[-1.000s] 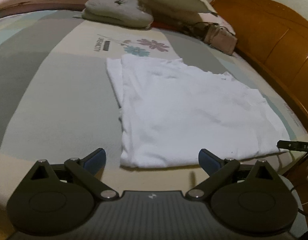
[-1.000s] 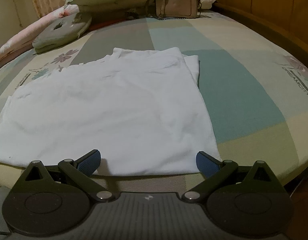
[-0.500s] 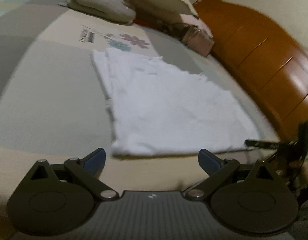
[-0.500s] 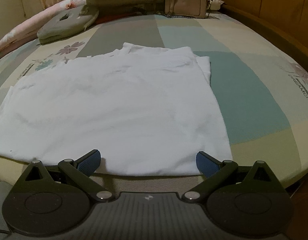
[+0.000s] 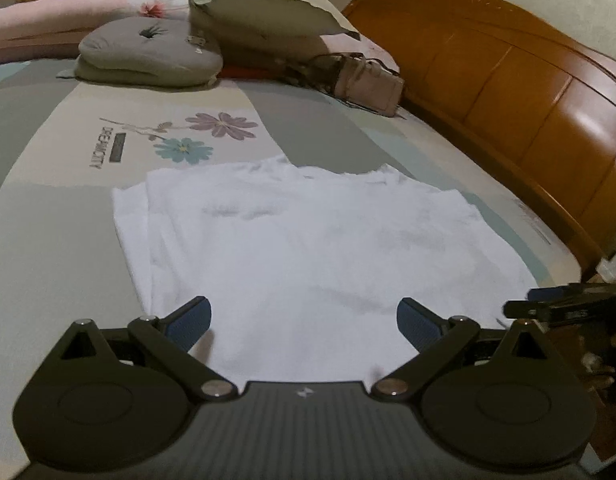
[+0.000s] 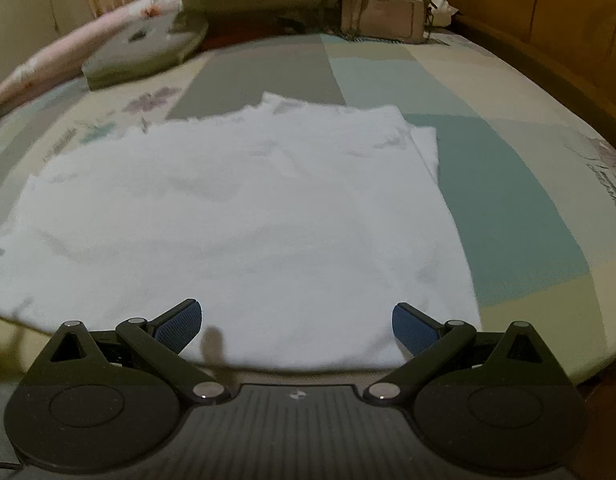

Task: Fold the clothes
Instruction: 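Move both open tools over the white shirt toward its side edge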

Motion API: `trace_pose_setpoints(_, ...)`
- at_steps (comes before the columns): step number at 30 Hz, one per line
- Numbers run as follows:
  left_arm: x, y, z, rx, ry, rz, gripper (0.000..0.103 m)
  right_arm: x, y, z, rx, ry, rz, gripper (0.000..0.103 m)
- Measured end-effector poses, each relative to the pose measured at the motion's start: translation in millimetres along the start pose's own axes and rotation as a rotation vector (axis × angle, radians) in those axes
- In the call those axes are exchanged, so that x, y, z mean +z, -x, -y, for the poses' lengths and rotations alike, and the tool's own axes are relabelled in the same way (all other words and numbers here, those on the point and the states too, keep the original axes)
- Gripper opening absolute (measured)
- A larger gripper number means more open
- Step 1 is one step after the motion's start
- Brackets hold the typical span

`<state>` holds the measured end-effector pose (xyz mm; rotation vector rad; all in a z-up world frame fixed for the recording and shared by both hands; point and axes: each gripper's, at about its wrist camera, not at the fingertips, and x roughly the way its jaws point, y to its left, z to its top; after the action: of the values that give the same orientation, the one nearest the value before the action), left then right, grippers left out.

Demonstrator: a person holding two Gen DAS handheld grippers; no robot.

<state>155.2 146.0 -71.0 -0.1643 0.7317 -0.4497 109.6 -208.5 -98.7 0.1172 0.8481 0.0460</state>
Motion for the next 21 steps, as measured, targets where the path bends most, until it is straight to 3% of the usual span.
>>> trace_pose_setpoints(6, 11, -4, -10, 0.046, 0.02, 0.009, 0.099, 26, -9, -15, 0.096, -0.011, 0.034, 0.103)
trace_pose_setpoints(11, 12, -10, -32, 0.111, 0.12, 0.01, 0.099, 47, -28, -45, 0.249, -0.073, 0.021, 0.103)
trace_pose_setpoints(15, 9, -13, -56, 0.075, 0.247, -0.019, 0.099, 41, -34, -73, 0.349, -0.037, 0.001, 0.103)
trace_pose_setpoints(21, 7, -17, -76, -0.004, 0.322, -0.026, 0.099, 30, -36, -86, 0.376, -0.012, -0.03, 0.103)
